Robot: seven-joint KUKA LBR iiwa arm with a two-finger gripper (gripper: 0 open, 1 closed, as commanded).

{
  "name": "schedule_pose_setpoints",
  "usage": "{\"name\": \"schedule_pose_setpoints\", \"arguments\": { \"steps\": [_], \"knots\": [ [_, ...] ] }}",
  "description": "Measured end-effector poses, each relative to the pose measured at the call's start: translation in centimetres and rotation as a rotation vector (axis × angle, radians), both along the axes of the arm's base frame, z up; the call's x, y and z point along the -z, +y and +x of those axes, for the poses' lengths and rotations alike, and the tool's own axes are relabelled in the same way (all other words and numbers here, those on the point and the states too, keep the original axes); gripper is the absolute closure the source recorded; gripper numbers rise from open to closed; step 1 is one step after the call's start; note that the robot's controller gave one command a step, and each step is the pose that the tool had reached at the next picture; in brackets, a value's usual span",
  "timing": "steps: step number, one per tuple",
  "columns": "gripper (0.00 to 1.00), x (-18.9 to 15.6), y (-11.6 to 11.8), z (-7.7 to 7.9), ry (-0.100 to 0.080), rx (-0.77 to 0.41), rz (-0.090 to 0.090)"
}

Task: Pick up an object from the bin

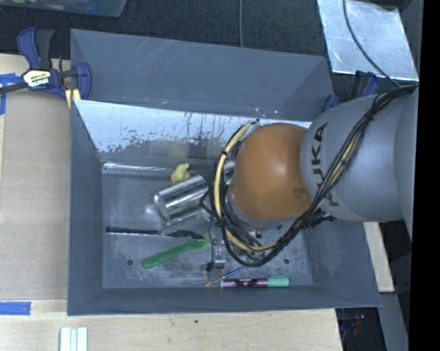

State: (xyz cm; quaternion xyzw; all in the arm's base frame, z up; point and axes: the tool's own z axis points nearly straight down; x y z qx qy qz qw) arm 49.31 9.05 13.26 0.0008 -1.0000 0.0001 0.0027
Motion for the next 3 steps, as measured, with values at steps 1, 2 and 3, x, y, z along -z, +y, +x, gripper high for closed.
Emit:
{"name": "schedule_pose_setpoints", "arguments": {
  "steps": [1, 2, 3],
  "knots": [
    [0.0, -0.4, 0.0, 0.2, -0.008, 0.002, 0.001],
    [0.0, 4.6, -1.4, 2.8, -0.002, -0.256, 0.001],
    [0.0, 1.8, -0.7, 1.0, -0.008, -0.027, 0.001]
  ]
}}
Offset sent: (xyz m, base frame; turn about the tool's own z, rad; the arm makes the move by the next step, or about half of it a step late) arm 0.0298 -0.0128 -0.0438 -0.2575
